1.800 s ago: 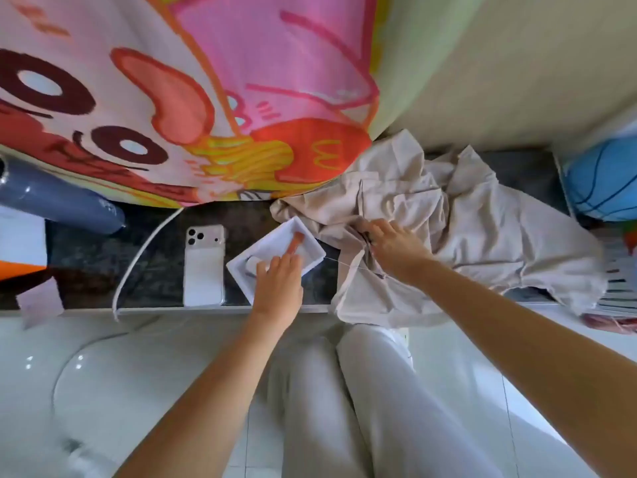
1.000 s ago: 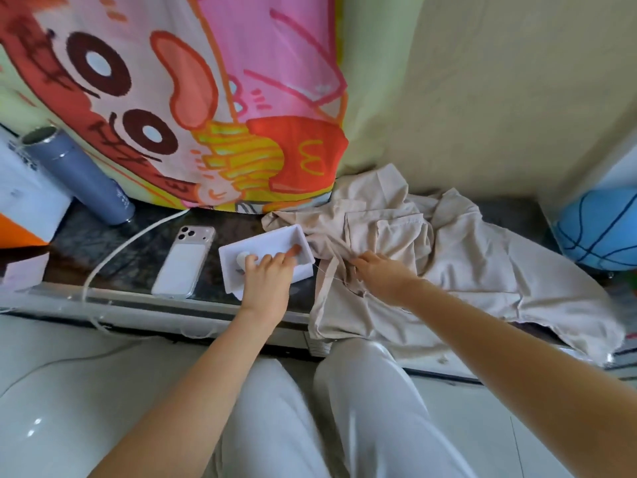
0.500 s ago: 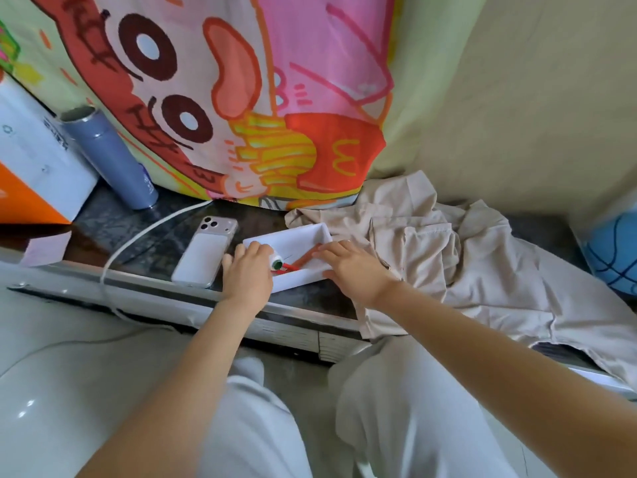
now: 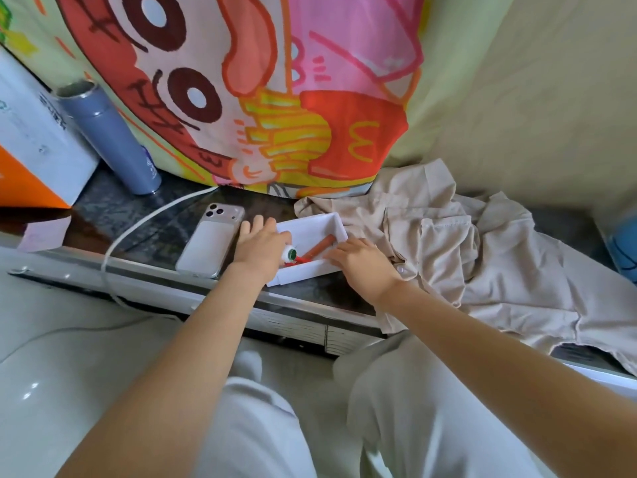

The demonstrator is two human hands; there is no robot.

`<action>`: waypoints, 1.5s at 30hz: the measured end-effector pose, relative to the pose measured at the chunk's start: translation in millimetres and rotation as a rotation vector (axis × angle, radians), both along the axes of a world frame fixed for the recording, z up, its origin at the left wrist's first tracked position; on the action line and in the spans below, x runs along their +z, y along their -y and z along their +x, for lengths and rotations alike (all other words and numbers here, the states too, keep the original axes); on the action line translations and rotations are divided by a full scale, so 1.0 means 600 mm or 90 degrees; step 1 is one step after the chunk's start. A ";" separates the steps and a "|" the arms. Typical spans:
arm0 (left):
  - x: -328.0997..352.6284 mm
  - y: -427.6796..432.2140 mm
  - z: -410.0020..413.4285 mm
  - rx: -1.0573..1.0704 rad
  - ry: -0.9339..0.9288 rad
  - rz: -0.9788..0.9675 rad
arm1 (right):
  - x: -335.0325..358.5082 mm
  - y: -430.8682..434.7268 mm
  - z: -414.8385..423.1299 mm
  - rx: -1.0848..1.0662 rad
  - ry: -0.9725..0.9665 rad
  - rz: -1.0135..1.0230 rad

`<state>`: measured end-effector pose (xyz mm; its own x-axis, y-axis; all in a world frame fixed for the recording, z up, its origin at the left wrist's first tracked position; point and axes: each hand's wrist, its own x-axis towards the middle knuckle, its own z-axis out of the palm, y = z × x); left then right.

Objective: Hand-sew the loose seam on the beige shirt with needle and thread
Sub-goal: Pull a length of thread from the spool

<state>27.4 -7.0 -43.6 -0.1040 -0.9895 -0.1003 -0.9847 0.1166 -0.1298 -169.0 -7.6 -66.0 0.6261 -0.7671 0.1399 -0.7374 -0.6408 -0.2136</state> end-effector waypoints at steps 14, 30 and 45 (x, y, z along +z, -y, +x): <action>0.045 -0.084 -0.077 0.024 -0.413 0.003 | 0.047 -0.049 -0.002 -0.087 0.354 0.196; 0.015 -0.160 -0.087 0.116 -0.816 0.145 | 0.036 -0.129 -0.028 -0.177 0.472 0.343; 0.042 -0.169 -0.115 0.124 -0.891 0.248 | 0.036 -0.129 -0.071 -0.212 0.446 0.248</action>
<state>-41.3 94.1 -18.3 -0.2096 -0.9334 -0.2913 -0.2819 -0.2276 0.9321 -211.6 69.8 -44.1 0.2284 -0.9685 0.0988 -0.4901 -0.2021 -0.8479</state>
